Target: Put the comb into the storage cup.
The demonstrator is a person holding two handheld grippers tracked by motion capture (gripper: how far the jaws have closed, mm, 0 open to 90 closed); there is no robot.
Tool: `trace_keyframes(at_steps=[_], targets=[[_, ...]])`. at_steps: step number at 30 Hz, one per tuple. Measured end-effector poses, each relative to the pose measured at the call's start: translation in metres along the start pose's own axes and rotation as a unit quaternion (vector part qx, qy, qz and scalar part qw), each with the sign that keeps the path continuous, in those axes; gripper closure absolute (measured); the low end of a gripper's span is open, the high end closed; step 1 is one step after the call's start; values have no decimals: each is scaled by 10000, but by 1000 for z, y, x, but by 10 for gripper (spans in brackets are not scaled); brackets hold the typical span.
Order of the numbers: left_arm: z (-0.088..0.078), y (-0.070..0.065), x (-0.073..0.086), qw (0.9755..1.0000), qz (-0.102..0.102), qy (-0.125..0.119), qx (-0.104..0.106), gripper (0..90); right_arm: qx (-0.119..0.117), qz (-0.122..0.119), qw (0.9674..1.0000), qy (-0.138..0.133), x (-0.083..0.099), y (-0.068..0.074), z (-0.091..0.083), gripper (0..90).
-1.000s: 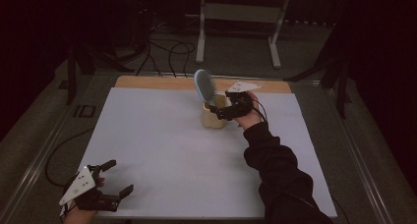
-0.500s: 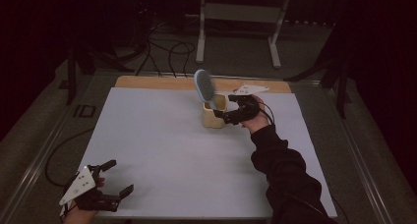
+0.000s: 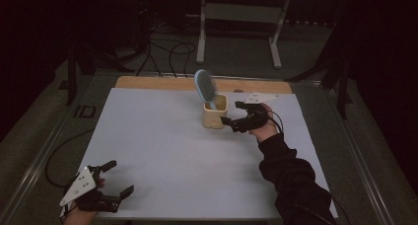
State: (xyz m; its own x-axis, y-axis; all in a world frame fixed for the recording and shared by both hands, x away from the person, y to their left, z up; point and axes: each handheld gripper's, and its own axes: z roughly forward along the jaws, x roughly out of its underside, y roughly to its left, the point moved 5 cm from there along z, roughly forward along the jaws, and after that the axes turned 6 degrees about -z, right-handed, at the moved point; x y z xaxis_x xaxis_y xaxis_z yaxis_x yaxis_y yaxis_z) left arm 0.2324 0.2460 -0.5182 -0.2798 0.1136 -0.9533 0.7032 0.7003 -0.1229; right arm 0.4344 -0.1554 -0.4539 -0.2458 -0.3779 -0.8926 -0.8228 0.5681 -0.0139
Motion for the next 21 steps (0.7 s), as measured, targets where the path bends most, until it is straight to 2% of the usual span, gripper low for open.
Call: trace_keyframes(at_steps=[6, 13, 21], targets=[[0, 0, 0, 10000, 12, 7, -15, 0, 3, 36, 10000, 18, 10, 4, -5, 95], [0, 0, 0, 10000, 0, -3, -2, 0, -70, 125, 9998, 99, 29, 5, -13, 94], [1, 0, 0, 10000, 0, 6, 3, 0, -37, 138, 9998, 144, 47, 8, -21, 95]])
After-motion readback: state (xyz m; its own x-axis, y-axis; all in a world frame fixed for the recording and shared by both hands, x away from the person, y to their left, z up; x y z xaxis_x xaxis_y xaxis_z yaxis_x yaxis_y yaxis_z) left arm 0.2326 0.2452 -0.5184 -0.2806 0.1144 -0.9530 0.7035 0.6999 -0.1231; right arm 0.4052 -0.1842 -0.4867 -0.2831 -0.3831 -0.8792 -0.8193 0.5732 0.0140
